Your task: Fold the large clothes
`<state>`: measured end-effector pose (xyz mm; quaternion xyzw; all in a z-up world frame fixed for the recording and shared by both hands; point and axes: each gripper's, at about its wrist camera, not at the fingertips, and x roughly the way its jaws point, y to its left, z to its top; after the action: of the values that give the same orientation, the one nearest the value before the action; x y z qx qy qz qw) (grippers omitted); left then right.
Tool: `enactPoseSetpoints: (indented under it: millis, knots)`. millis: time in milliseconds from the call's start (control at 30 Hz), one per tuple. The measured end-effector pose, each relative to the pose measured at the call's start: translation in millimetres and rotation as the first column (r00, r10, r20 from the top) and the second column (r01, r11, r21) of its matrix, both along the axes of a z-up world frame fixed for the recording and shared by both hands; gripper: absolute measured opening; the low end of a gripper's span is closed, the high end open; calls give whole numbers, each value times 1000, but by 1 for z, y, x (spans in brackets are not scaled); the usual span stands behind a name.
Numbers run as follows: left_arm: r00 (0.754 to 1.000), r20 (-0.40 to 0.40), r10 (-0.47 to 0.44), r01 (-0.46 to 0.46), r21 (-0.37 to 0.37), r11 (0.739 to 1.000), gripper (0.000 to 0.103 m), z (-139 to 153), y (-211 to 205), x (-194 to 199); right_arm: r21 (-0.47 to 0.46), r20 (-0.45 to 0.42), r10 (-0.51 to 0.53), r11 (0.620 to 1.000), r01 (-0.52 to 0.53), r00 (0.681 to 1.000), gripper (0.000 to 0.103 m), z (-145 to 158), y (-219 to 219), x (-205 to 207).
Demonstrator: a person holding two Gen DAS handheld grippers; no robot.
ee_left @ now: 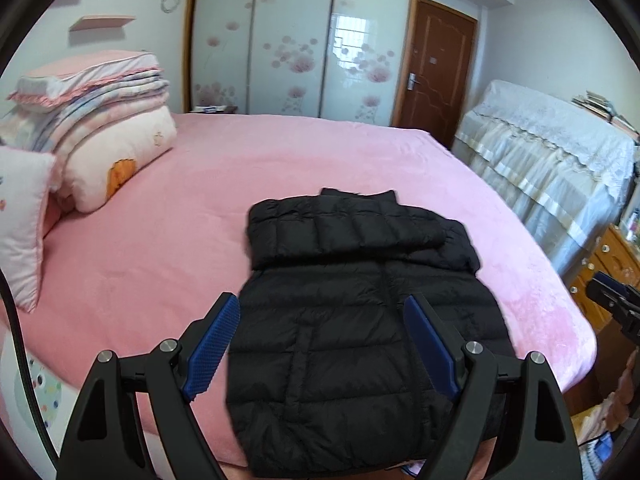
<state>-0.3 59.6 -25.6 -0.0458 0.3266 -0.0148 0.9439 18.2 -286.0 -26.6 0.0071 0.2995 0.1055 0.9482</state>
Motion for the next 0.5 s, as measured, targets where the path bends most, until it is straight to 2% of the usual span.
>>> enactPoseSetpoints:
  millis: [333,400,500]
  knots:
    - [996,-26,89,-90,-35,995,83,-68,41,-15,1,-71,-3,1000,3,998,59,-38,-8,-7]
    - [995,-67,67,-70,-39,997,83,-82,45,-15,-3,-88,7,1000,-8,996,59,-48,-8,-7]
    - [980,-200,19,-25,-29,999,83,-116,48,-8,-21,-111,15,1000,-17,994,59,-64,-7,-8]
